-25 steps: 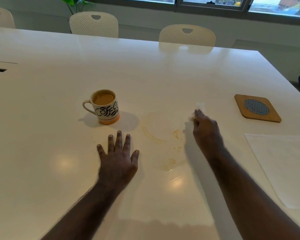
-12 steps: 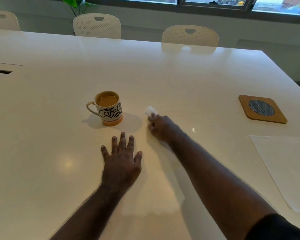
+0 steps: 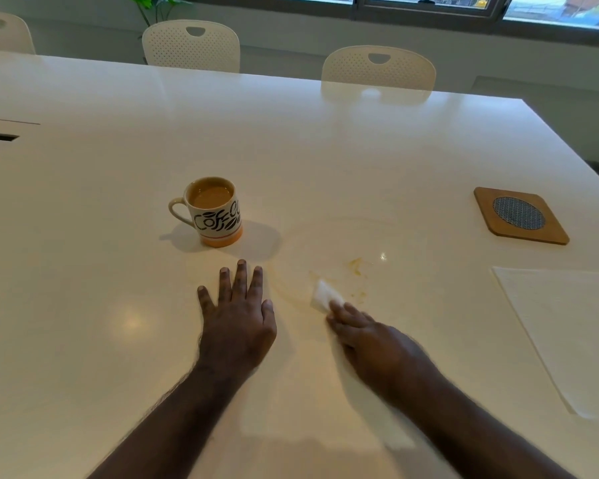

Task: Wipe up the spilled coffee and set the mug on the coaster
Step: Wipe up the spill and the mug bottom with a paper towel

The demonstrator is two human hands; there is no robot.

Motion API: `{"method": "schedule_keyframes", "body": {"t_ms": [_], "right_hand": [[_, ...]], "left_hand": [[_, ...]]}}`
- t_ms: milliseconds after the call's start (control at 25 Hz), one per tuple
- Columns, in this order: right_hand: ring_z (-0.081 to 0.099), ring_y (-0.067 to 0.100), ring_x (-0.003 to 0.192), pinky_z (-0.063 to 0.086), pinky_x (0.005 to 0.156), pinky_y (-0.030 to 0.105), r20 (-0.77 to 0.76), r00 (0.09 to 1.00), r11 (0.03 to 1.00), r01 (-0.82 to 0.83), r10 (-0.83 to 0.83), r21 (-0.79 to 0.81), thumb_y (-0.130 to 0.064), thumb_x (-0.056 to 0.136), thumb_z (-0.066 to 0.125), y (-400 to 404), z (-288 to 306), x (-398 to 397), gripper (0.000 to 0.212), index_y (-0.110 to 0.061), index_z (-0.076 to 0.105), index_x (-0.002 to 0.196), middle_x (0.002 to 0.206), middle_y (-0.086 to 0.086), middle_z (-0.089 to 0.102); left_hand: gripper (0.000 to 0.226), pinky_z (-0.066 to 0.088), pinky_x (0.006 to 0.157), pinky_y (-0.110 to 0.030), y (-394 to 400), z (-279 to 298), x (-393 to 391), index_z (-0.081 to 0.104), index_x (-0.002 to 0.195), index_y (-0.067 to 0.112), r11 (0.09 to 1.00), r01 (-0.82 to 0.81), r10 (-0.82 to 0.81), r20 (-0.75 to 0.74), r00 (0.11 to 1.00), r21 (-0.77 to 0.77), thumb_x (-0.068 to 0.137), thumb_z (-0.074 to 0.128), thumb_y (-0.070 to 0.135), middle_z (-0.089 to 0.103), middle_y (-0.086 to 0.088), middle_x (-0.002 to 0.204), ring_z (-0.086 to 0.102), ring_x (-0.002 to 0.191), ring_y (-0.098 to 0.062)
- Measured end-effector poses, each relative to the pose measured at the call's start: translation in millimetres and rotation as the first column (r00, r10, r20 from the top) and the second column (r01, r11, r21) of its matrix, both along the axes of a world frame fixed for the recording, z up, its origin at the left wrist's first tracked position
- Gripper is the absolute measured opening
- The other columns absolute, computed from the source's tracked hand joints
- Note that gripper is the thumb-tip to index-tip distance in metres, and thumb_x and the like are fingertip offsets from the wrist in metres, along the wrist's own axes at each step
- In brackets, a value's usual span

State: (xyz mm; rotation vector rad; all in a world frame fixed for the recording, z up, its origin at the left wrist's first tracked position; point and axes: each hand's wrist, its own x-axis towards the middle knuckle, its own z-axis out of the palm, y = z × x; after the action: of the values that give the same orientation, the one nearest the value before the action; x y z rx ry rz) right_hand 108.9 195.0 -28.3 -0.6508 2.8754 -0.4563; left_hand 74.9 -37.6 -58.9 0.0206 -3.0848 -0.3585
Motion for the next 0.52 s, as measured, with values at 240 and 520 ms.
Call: {"method": "schedule_keyframes", "body": {"t_ms": [240,520], "right_hand": [[0.045,0.022,0.137,0.040,0.108,0.035,-0.090,0.893,0.893,0.447,-0.441,0.054,-0.012,0.100,0.042,79,11,-23,0.041,-0.006,0.049,0.140,0.152,0.012,0.040],[0.046,0.025,0.134,0.041,0.107,0.035,-0.105,0.937,0.940,0.338,-0.332,0.042,-0.001,0.095,0.035,1,23,-77,0.045,-0.003,0.045,0.139,0.151,0.016,0.041]], "left_hand": [[0.066,-0.007,0.115,-0.057,1,0,0,-0.001,0.154,0.030,0.999,-0.007,0.007,-0.005,1.000,-0.036,0.091,0.006,0.048,-0.009,0.002,0.162,-0.006,0.150,-0.023],[0.067,-0.004,0.116,-0.058,2,4,3,0.002,0.155,0.027,1.000,0.003,-0.004,-0.007,1.000,-0.031,0.091,0.008,0.047,-0.006,0.000,0.163,-0.004,0.150,-0.024]]}}
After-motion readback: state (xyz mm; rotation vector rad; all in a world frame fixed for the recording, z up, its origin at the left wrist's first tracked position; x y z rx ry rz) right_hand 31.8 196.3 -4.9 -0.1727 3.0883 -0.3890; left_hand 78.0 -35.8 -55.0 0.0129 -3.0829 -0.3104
